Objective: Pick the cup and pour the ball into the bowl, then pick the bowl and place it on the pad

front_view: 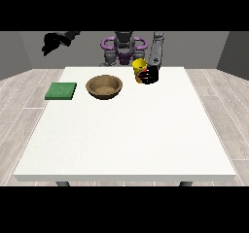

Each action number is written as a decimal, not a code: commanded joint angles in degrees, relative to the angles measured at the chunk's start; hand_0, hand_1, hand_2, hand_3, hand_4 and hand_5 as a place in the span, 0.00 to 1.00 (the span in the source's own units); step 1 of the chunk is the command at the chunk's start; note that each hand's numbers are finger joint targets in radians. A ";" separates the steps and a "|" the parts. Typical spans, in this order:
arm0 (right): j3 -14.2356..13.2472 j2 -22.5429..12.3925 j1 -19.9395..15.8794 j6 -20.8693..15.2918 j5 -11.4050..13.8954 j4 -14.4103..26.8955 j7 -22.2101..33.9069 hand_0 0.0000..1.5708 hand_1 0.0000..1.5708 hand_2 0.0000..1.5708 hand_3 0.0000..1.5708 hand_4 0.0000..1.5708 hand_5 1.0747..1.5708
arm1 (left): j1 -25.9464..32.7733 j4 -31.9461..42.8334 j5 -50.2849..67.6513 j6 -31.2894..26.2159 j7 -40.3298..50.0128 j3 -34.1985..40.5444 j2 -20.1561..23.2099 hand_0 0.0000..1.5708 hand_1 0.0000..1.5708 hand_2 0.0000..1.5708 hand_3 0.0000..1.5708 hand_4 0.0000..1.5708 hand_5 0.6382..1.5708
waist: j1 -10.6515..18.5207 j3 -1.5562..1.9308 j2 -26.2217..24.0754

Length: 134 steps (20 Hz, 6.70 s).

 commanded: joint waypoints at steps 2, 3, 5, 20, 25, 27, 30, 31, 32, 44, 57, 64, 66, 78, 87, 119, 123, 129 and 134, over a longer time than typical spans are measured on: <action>-2.50 -2.61 -0.90 1.72 -0.94 4.42 -1.46 0.00 0.00 0.26 0.42 0.35 1.00 | -5.64 -2.10 -3.46 4.57 7.29 -2.22 1.03 0.86 0.86 1.00 1.00 0.83 0.55 | 1.02 0.01 -1.30; -2.18 -1.78 0.05 1.39 -0.53 5.97 -1.90 0.00 0.00 0.26 0.41 0.35 1.00 | -5.73 -2.47 -5.88 6.61 8.94 -4.72 -0.76 0.86 0.86 1.00 1.00 0.84 0.57 | 1.74 0.03 -2.79; -0.63 -1.35 -0.08 3.46 -1.31 3.10 -1.46 0.00 0.00 0.25 0.42 0.35 1.00 | -9.57 -0.35 -7.64 11.63 12.06 -3.22 2.60 0.86 0.86 1.00 1.00 0.84 0.61 | -3.12 0.03 -1.52; -2.94 -4.79 -3.56 7.65 -2.91 9.10 -5.10 0.00 0.00 0.23 0.42 0.34 0.99 | -17.36 8.71 -31.07 28.42 28.18 -16.84 4.63 0.94 0.94 1.00 1.00 0.97 0.66 | -5.00 0.13 0.70; -3.77 -6.04 -6.96 6.34 -2.64 13.19 -2.64 0.00 0.00 0.23 0.44 0.34 0.99 | -24.09 13.86 -40.92 29.48 39.51 -22.93 3.60 0.97 0.97 1.00 1.00 0.95 0.73 | -2.92 0.11 -1.70; -0.98 -2.89 -5.20 5.32 -1.06 11.24 -3.36 0.00 0.00 0.23 0.42 0.34 0.99 | -23.56 16.87 -45.32 34.19 41.98 -25.00 4.65 0.99 0.99 1.00 1.00 0.96 0.76 | -4.77 0.07 -1.64; 0.70 -0.74 -4.55 3.53 1.09 11.91 -5.41 0.00 0.00 0.24 0.42 0.36 0.99 | -27.55 20.43 -52.05 34.44 48.33 -29.28 5.92 1.00 1.00 1.00 1.00 0.79 0.89 | -4.30 0.10 -2.73; 0.68 -0.58 -4.62 3.42 1.04 13.01 -4.67 0.00 0.00 0.24 0.40 0.36 0.99 | -28.00 22.25 -55.37 35.62 51.98 -31.75 3.76 1.00 1.00 1.00 1.00 0.73 0.93 | -4.33 0.13 -3.63; 0.59 -1.14 -4.71 3.63 1.37 13.53 -5.21 0.00 0.00 0.24 0.41 0.36 0.99 | -28.77 23.37 -57.53 34.52 53.92 -33.53 2.29 1.00 1.00 1.00 1.00 0.71 0.95 | -4.64 0.12 -3.64; 1.05 -0.82 -11.79 5.46 0.76 18.32 -5.30 0.00 0.00 0.22 0.40 0.37 0.99 | -30.11 22.30 -75.21 20.68 69.57 -49.99 -1.27 0.97 0.97 1.00 1.00 0.96 0.57 | -7.48 0.03 -1.76; -0.69 -2.37 -8.20 7.11 0.27 21.24 -9.43 0.00 0.00 0.21 0.38 0.37 0.99 | -31.11 11.99 -82.31 8.33 72.38 -52.38 -1.30 0.97 0.97 1.00 1.00 0.94 0.62 | -6.12 0.00 -2.84; -1.35 -2.37 -3.53 6.03 0.80 22.57 -10.66 0.00 0.00 0.22 0.38 0.37 0.98 | -28.62 3.92 -74.08 10.32 65.97 -44.37 0.02 0.95 0.95 1.00 1.00 0.96 0.60 | -1.52 -0.02 -7.29; -0.29 -1.05 -3.94 3.95 1.63 21.40 -8.46 0.00 0.00 0.23 0.41 0.36 0.99 | -29.52 3.09 -70.58 12.96 64.43 -40.08 3.82 0.94 0.94 1.00 1.00 0.90 0.73 | -1.65 -0.07 -7.68; 0.15 2.63 -3.83 -1.93 2.53 19.34 -7.88 0.00 0.00 0.32 0.46 0.38 1.00 | -19.67 -8.10 -42.94 16.02 44.90 -20.91 10.72 0.96 0.96 1.00 1.00 0.88 0.81 | 6.61 -0.16 -6.36; -0.46 5.53 -3.11 -1.52 0.31 19.24 -8.13 0.00 0.00 0.27 0.29 0.42 1.00 | -20.93 -20.20 -2.96 -2.89 39.04 1.64 -0.78 0.00 0.00 0.00 0.00 0.37 0.99 | 8.55 -0.99 -3.57; -1.15 12.22 -3.99 -0.01 -2.13 34.30 -22.48 0.00 0.00 0.00 0.00 0.00 1.00 | -22.54 -19.28 35.33 -41.14 58.29 21.85 32.10 0.00 0.00 0.00 0.00 0.08 1.00 | 10.23 0.04 4.83; -2.43 10.36 -4.53 3.00 -2.97 37.93 -26.60 0.00 0.00 0.00 0.00 0.00 1.00 | -22.49 -22.32 35.52 -38.48 57.18 21.04 31.12 0.00 0.00 0.00 0.00 0.07 1.00 | 9.35 0.05 6.85; -4.72 10.46 -9.33 0.76 -3.76 43.07 -30.83 0.00 0.00 0.00 0.00 0.00 0.99 | -26.56 -25.88 39.41 -38.30 61.13 20.92 33.46 0.00 0.00 0.00 0.00 0.00 1.00 | 13.22 0.08 11.12; -7.23 13.97 -3.41 6.66 -9.47 46.27 -25.42 0.45 0.45 0.00 0.00 0.44 0.82 | -24.90 -25.82 40.92 -39.62 61.38 22.41 34.71 0.00 0.00 0.00 0.00 0.00 1.00 | 13.12 0.10 11.45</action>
